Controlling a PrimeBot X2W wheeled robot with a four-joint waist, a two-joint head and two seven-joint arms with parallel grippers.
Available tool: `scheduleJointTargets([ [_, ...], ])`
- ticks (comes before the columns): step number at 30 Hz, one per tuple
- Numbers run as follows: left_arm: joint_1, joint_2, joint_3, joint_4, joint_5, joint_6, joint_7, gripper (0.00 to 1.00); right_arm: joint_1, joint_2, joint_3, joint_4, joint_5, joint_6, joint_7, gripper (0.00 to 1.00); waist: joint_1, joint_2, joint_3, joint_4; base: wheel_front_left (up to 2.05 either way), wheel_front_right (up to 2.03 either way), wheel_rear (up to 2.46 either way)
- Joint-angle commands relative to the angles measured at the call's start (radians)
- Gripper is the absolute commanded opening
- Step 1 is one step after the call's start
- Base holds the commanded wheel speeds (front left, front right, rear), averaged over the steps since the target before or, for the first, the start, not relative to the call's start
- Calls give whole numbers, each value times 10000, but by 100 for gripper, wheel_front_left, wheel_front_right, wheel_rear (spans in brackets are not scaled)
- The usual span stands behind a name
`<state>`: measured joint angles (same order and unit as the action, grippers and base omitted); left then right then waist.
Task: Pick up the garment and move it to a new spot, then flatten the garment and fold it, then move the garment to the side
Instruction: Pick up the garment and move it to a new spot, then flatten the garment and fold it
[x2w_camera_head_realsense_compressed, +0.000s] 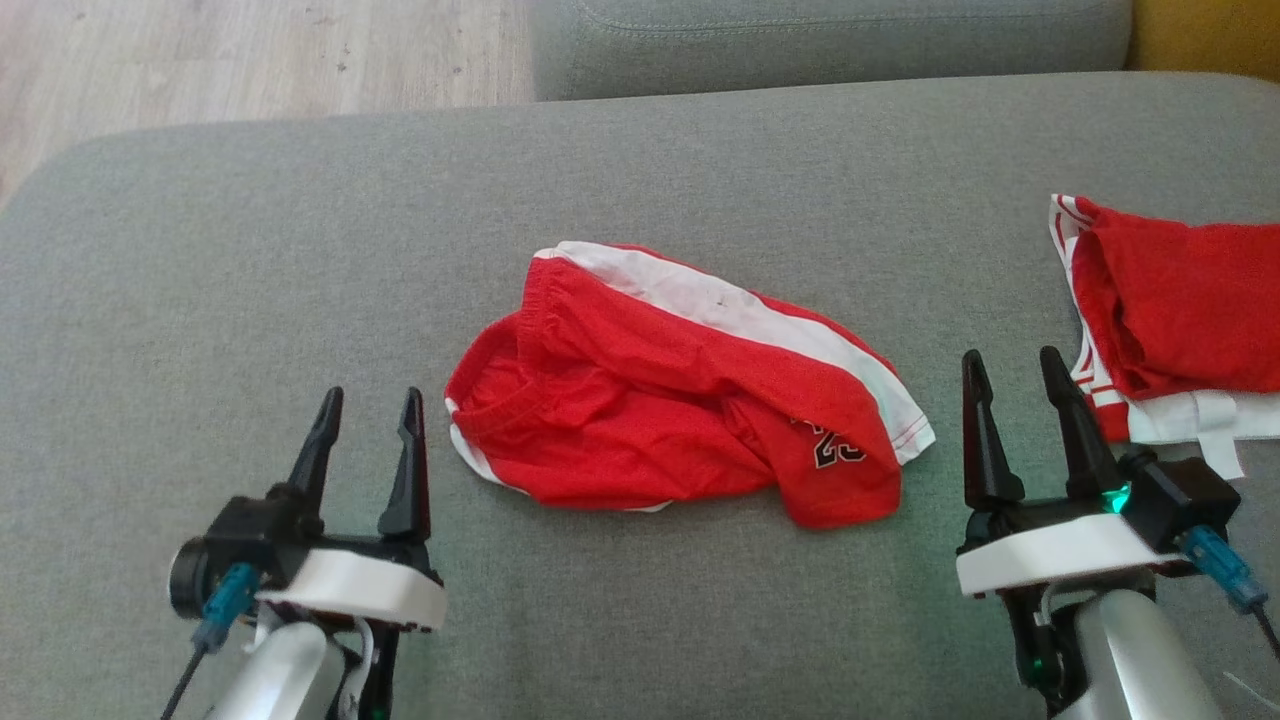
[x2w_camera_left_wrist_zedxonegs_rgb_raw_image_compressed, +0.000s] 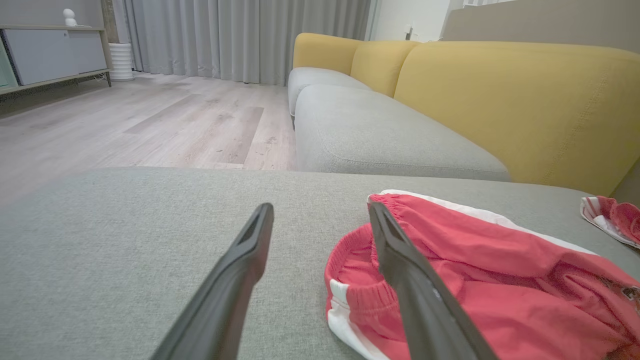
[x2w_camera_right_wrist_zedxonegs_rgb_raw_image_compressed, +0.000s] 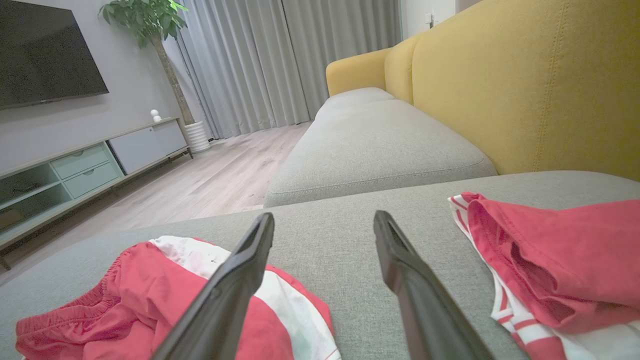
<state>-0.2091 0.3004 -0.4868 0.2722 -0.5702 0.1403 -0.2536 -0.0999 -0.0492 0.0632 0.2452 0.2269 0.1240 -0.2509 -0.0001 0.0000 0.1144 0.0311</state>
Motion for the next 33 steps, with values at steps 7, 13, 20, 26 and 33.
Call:
scheduleJointTargets([
  [7,-11,-467,1323,-97,958,-806,-81,100,-203,-10,265,-331,-59,67,-109,100,1,0,-5,26,0,0,0],
  [13,-85,-781,1721,236,1314,-1295,-81,100,-161,-10,331,-336,-46,67,-109,100,1,0,91,-18,0,0,0],
  [20,-568,-827,1764,898,1538,-1941,-27,100,-274,-10,322,-347,-74,67,-109,100,1,0,291,-149,0,0,0],
  [26,-2399,-455,1375,1556,750,-2584,1805,100,-463,-10,379,-388,-53,67,-109,100,1,0,694,-288,0,0,0],
  [33,-5242,-100,1030,2438,-1791,-2703,5806,100,-850,-10,527,-423,83,67,-109,100,1,0,1308,-669,0,0,0],
])
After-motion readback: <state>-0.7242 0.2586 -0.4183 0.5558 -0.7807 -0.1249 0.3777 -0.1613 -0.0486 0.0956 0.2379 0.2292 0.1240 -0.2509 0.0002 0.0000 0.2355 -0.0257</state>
